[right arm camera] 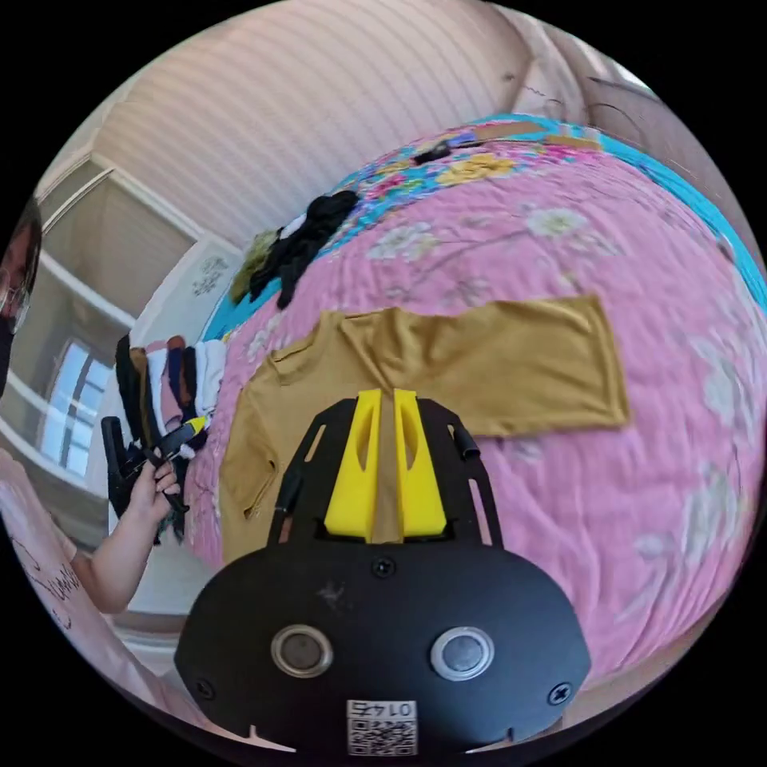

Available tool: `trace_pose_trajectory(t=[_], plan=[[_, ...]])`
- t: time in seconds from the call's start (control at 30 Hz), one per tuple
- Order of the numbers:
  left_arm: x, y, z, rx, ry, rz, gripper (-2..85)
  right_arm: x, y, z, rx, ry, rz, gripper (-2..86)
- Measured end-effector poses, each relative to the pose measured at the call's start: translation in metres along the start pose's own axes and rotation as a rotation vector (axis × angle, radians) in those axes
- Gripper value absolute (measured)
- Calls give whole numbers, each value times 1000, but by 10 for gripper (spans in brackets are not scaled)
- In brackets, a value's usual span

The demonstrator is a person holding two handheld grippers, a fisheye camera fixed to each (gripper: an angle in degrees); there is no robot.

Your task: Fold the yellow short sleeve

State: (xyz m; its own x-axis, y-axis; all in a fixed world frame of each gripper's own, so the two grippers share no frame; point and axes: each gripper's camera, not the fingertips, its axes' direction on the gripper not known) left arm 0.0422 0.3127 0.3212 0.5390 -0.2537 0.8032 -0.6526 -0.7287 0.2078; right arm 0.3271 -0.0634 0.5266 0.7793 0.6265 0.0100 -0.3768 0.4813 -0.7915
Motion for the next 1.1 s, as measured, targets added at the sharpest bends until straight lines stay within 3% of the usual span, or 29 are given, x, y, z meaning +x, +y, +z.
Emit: trace_pose_trajectory(t=[0.13, 0.33, 0.47, 0.6, 0.7, 0.87, 1.1], plan=[[93, -68, 84, -101, 194, 212, 50, 78, 46, -63, 94, 89, 302, 50], [241, -137, 212, -255, 369, 425, 63, 139, 45, -95, 127, 21, 414, 79], [306, -161, 286, -392, 362, 492, 86, 149, 34, -98, 137, -29, 364, 81], [347, -164, 344, -497, 179, 645, 50, 154, 23, -99, 99, 1, 321, 37], [343, -173, 337, -463, 272, 653, 0, 166, 25, -108, 78, -89, 333, 19], [308, -182, 272, -279, 323, 616, -9, 159, 34, -142, 180, -280, 261, 10], [225, -148, 171, -115, 281, 491, -10, 76, 45, -156, 82, -506, -85, 7]])
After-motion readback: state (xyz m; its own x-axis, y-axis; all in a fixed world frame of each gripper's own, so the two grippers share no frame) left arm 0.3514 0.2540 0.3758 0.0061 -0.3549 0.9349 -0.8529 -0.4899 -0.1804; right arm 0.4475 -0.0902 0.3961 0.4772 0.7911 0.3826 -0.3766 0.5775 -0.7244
